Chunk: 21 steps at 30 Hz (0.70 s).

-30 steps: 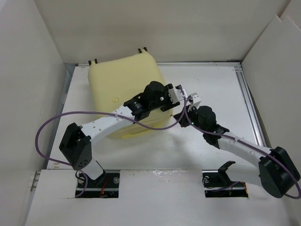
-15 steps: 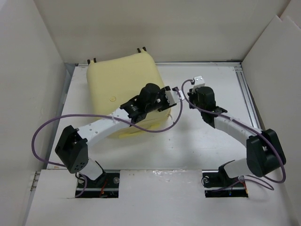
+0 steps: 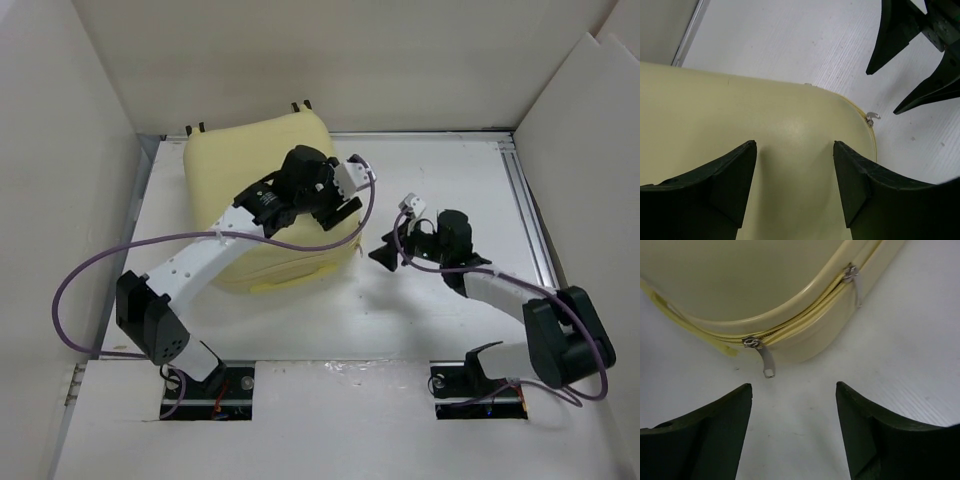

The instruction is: Pack the luggage

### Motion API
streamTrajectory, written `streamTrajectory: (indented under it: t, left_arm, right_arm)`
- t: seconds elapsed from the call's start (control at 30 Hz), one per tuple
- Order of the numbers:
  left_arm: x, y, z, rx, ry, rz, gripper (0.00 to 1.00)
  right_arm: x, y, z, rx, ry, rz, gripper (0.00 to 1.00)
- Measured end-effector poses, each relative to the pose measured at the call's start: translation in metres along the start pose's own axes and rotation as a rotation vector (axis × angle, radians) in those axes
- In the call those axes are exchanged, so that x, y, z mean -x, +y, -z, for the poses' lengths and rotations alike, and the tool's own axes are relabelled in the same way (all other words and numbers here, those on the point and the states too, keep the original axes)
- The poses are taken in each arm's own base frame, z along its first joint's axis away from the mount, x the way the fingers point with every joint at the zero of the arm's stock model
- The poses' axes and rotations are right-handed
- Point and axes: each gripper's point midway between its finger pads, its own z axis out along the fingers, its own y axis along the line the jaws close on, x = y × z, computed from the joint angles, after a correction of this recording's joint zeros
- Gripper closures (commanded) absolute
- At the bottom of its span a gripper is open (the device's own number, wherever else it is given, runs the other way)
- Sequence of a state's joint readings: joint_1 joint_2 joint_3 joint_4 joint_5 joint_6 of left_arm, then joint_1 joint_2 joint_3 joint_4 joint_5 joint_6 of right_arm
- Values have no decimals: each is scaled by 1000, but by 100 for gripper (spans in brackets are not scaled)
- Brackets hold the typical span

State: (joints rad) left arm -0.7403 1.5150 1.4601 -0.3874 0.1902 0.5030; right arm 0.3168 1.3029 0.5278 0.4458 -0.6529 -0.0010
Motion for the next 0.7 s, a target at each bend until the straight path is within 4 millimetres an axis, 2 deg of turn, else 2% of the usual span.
streamTrajectory:
  t: [0.1, 0.2, 0.23, 0.37, 0.4, 0.43, 0.5, 0.57, 0.63, 0.67, 0.7]
  left_arm:
    - [-8, 6, 11, 8, 49, 60, 38]
    - [-19, 12, 20, 4, 74, 128, 36]
    - [-23, 18, 26, 12, 77, 161, 35]
    - [-56, 72, 63, 147, 117, 259, 38]
    - [-65, 80, 73, 173, 134, 266, 39]
    - [-71, 79, 82, 176, 152, 254, 41]
    - [-71, 56, 91, 109, 163, 181, 47]
    - [-63, 15, 95, -7, 156, 73, 52]
    - [-60, -34, 99, -135, 145, -41, 60]
    - [-62, -61, 101, -211, 143, -90, 60]
    - [-68, -86, 103, -280, 145, -130, 61]
  right_arm:
    - [-15, 14, -13, 95, 47, -26, 26]
    - [-14, 28, -20, 150, 55, -21, 26]
    - [-11, 32, -23, 164, 48, -9, 26]
    - [4, 45, -37, 200, 29, 15, 28]
    - [3, 43, -39, 196, 33, 6, 29]
    - [1, 39, -42, 186, 38, -2, 30]
    - [-3, 33, -48, 169, 50, -19, 32]
    - [-11, 28, -55, 156, 69, -32, 37]
    - [-19, 24, -58, 142, 87, -47, 54]
    - [-21, 23, -58, 136, 91, -52, 62]
    - [-22, 22, -58, 129, 94, -59, 76]
